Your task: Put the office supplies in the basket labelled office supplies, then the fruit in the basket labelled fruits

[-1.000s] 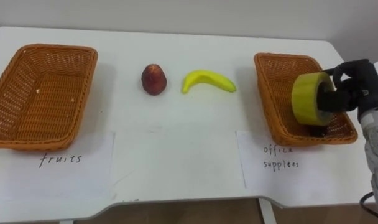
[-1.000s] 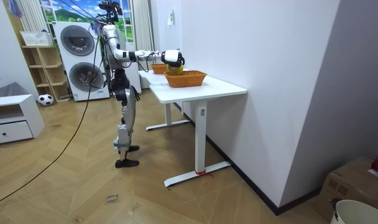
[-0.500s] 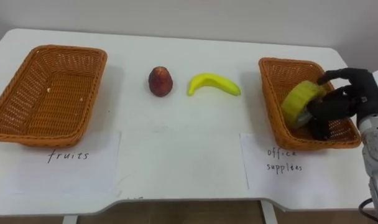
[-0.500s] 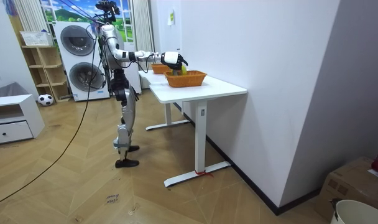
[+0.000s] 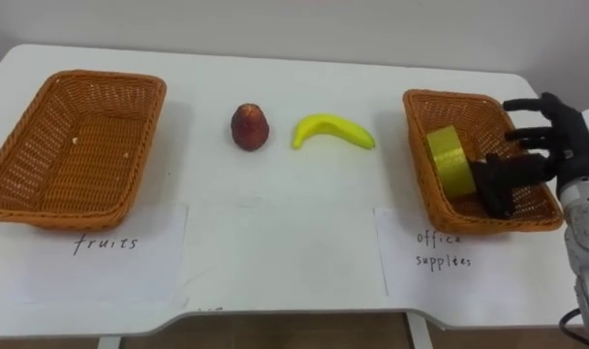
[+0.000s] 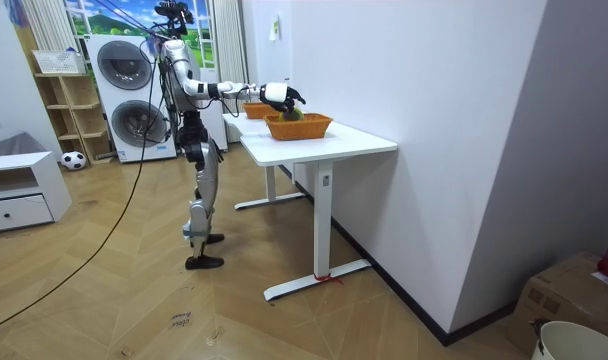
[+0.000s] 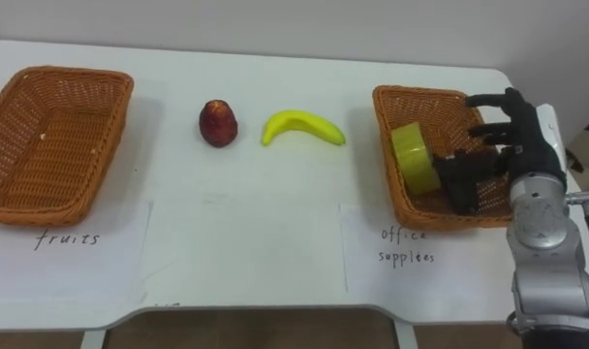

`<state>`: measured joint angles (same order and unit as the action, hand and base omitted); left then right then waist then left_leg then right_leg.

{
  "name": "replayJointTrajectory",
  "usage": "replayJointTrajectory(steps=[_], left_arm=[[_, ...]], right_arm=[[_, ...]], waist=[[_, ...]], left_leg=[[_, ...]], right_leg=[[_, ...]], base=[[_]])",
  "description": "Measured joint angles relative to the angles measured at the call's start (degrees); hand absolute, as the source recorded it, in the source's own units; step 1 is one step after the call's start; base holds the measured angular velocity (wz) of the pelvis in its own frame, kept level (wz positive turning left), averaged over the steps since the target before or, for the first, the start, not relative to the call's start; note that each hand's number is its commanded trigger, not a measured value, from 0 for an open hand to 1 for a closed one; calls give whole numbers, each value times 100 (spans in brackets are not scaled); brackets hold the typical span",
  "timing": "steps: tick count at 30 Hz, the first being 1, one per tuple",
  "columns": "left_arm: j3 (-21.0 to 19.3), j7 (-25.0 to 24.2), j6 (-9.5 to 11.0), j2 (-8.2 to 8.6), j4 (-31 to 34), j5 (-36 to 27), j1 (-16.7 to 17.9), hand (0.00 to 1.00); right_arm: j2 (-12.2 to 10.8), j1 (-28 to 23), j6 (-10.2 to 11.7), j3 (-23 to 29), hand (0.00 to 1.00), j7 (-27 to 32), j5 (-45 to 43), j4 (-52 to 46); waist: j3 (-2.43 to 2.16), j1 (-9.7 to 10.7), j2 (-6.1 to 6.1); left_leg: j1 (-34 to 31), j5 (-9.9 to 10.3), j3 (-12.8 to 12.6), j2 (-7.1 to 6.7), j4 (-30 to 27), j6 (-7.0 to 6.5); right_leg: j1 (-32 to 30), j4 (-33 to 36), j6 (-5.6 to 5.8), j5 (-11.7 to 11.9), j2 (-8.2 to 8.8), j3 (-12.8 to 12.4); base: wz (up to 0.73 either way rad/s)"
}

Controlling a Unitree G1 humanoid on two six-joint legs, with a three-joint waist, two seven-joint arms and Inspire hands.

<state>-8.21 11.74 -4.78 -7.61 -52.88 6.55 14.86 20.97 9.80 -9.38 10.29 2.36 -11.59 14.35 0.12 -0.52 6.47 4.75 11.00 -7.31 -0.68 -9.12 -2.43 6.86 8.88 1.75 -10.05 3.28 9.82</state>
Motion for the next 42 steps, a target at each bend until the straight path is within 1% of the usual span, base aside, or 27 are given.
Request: replayJointTrajectory(steps=[7, 17, 21, 23, 27, 30, 34, 37, 39, 41, 42], left_arm=[[-5, 12, 0, -1, 0, 8, -13, 0], [-1, -10, -4, 1, 13, -6, -113, 0], [-11, -118, -16, 6, 128, -9, -90, 0], [-12, -118, -16, -8, 122, -9, -86, 0], [-10, -118, -13, -47, 123, 1, -35, 0], [-14, -116, -14, -66, 117, 25, 22, 0], [-110, -126, -24, -88, 103, 61, 122, 0], [-176, -128, -61, -98, 99, 96, 148, 0], [-176, -127, -114, -119, 87, 127, 138, 0], [-176, -120, -119, -128, 6, 196, 91, 0], [-175, -119, -119, -128, 6, 204, 93, 0]], right_arm=[[0, 0, 0, 1, 0, 2, 20, 0], [1, 2, 0, 1, 0, 2, 8, -342], [1, 1, -2, 5, 0, 1, 20, -804], [1, 4, 2, 4, 0, 2, 78, -1092], [2, 21, 10, 3, 0, 3, 232, -1263], [2, 103, 10, -1, 0, -9, 196, -1319], [17, 316, -7, 2, 0, -193, 182, -1319], [83, 486, -21, -13, 0, -284, 279, -1320], [118, 559, -21, -34, 0, -299, 401, -1324], [158, 613, -18, -41, 0, -296, 633, -1324], [164, 614, -16, -44, 0, -296, 693, -1324]], waist=[[12, 5, 32], [-16, 3, 47], [-19, 4, 43], [-19, 1, 43], [-34, -2, 62], [-31, -10, 58], [-21, -25, 46], [-11, -150, 30], [-12, -196, 31], [-13, -315, 35], [-12, -323, 42]], left_leg=[[12, 0, -3, 1, 3, 0], [-10, 0, -2, 5, 36, 0], [-3, 0, -5, 0, 37, -1], [-4, 0, 32, -1, 37, -1], [-10, 0, 121, -3, 35, -1], [-14, 0, 137, -4, 33, -1], [-58, 0, 177, -7, 14, -1], [-59, 0, 217, -4, 9, 0], [-50, -2, 282, -5, -5, 1], [-48, -2, 309, -6, -23, 1], [-50, -2, 325, -6, -27, 1]], right_leg=[[-10, 0, 0, 0, 0, -16], [-55, 13, 0, 0, 2, 1], [-42, 15, 1, 0, 4, -14], [1, 11, 1, -1, 4, 30], [15, 11, 1, -1, 4, 90], [15, 11, 1, -1, 8, 148], [-4, 11, 1, -1, 11, 186], [12, 9, 1, -1, 11, 200], [34, 12, 1, -1, 13, 238], [56, -2, 1, -1, 17, 301], [65, -9, 1, -1, 18, 312]], base=[[0], [0], [0], [9], [8], [1], [3], [6], [15], [9], [12]])
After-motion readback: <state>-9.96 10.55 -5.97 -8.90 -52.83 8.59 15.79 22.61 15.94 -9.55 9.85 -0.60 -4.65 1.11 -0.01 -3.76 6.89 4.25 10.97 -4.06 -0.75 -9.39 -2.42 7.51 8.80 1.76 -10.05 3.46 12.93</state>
